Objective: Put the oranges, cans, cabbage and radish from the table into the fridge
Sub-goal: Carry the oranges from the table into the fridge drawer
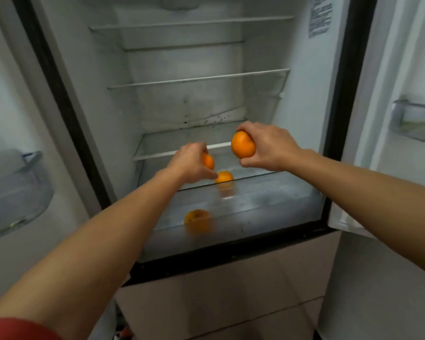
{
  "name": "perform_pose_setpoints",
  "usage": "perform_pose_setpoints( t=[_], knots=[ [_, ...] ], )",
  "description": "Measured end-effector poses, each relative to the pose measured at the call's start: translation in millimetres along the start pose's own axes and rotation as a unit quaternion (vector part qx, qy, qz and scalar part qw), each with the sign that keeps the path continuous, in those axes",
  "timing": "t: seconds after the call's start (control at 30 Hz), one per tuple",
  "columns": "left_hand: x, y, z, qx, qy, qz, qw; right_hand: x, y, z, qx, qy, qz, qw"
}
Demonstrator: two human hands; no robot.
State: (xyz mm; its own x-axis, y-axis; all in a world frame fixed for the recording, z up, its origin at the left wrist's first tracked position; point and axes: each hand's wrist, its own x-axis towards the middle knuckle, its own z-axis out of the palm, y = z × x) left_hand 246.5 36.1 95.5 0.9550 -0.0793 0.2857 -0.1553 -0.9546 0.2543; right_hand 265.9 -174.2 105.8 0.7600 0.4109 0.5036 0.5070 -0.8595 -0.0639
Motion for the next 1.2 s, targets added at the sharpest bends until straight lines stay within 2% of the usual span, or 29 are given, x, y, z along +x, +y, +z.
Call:
perform_pose_setpoints(
  t=[0.07,0.2,0.37,0.5,0.6,0.7,0.83,1.03,1.2],
  knots=[
    [20.9,-5.7,7.7,0.026,-0.053,-0.013,0.998,28.7,12.4,14.2,-0.032,-0.084,-0.020,0.996],
    [57.3,-12.0,24.3,0.073,-0.162,-0.045,0.983,77.9,29.5,51.4,-0.098,-0.237,-0.048,0.965],
    [89.1,-13.6,45.6,0.092,-0.282,-0.103,0.950,118.9,38.4,113.1,-0.121,-0.403,-0.053,0.906],
    [99.0,-15.2,70.1,0.119,-0.372,-0.124,0.912,126.8,41.7,141.7,-0.086,-0.489,-0.033,0.868],
    [101.1,-23.9,85.5,0.142,-0.391,-0.112,0.903,129.0,46.8,151.3,-0.069,-0.519,-0.022,0.851],
    [101.9,-28.8,88.3,0.138,-0.374,-0.103,0.911,126.8,51.0,152.1,-0.046,-0.523,-0.009,0.851],
    [98.1,-27.5,78.0,0.087,-0.319,-0.088,0.940,123.3,56.7,134.3,-0.002,-0.488,0.004,0.873],
    [69.9,-27.7,49.0,0.018,-0.188,-0.032,0.981,95.4,48.7,83.1,0.106,-0.357,0.024,0.928],
    [20.4,-24.3,30.8,-0.056,-0.127,-0.015,0.990,30.5,30.4,47.3,0.132,-0.213,0.025,0.968]
  ],
)
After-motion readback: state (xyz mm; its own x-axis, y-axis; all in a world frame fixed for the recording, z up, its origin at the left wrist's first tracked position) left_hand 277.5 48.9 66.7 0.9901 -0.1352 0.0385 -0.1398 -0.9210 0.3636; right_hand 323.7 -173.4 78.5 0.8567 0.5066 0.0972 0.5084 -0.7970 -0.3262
